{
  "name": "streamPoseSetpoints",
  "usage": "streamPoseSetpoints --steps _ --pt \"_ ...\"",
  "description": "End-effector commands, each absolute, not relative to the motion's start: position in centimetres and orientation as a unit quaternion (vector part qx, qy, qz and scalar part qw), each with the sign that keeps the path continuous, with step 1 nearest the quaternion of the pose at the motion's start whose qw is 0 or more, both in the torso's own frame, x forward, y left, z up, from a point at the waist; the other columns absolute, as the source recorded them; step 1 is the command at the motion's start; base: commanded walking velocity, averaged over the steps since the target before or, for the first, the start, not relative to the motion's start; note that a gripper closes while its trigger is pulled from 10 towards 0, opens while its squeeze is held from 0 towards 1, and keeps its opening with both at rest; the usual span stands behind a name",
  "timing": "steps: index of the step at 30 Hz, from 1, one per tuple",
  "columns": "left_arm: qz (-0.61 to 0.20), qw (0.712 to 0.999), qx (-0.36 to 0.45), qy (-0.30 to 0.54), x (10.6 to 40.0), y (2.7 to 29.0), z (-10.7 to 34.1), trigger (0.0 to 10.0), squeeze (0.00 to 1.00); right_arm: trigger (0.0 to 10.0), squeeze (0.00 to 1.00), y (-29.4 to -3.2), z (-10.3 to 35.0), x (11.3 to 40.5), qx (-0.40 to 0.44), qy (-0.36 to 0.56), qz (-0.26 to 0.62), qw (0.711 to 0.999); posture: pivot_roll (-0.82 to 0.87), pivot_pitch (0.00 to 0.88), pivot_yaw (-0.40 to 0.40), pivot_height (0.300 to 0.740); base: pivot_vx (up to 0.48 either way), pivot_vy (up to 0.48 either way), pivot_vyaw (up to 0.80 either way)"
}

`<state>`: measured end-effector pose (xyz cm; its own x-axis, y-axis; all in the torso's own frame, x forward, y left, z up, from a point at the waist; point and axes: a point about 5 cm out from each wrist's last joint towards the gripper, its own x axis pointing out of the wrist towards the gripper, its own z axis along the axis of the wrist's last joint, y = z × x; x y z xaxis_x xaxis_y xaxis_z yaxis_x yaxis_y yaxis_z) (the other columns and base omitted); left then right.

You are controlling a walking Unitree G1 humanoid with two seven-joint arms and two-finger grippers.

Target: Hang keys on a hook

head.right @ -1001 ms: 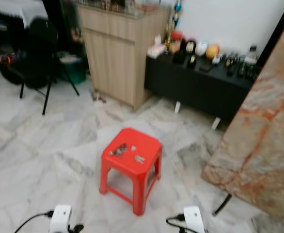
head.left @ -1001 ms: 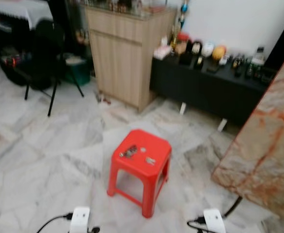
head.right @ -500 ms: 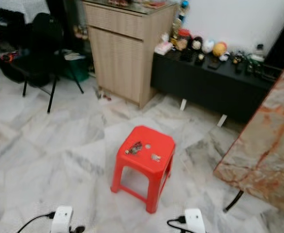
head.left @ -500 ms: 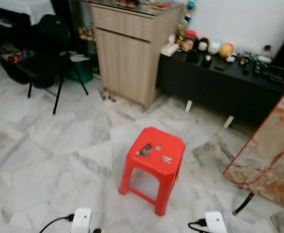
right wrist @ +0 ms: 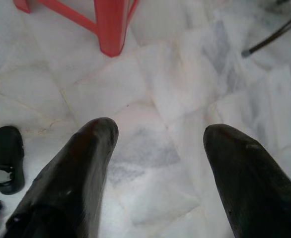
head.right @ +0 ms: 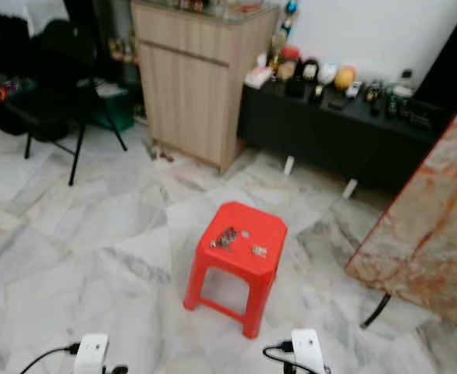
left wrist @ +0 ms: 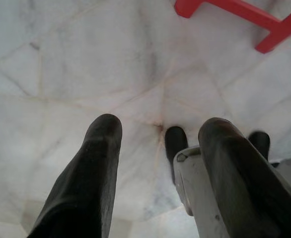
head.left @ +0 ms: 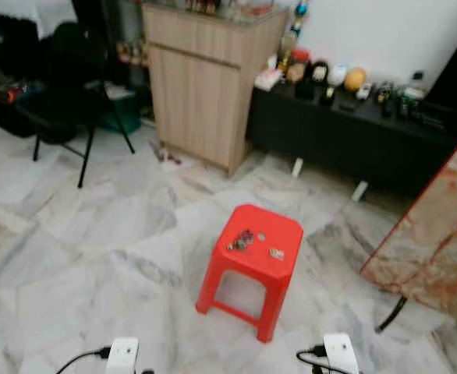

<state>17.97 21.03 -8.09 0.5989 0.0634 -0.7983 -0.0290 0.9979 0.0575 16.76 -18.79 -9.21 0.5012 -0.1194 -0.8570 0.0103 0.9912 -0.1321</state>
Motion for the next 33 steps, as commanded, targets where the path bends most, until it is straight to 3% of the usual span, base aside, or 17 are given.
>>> streamPoseSetpoints --steps 1,33 --pt "0.020 0.890 0.018 0.455 17.48 20.64 -8.41 10.0 0.00 10.0 0.00 -19.05 -9.17 16.77 -0.053 0.497 -0.046 0.865 0.09 0.000 -0.082 0.740 0.000 0.304 0.00" --pt "0.017 0.890 0.019 0.455 17.62 20.56 -8.36 10.0 0.00 10.0 0.00 -19.06 -9.13 16.82 -0.061 0.491 -0.053 0.867 0.07 0.000 -0.074 0.740 0.000 0.303 0.00"
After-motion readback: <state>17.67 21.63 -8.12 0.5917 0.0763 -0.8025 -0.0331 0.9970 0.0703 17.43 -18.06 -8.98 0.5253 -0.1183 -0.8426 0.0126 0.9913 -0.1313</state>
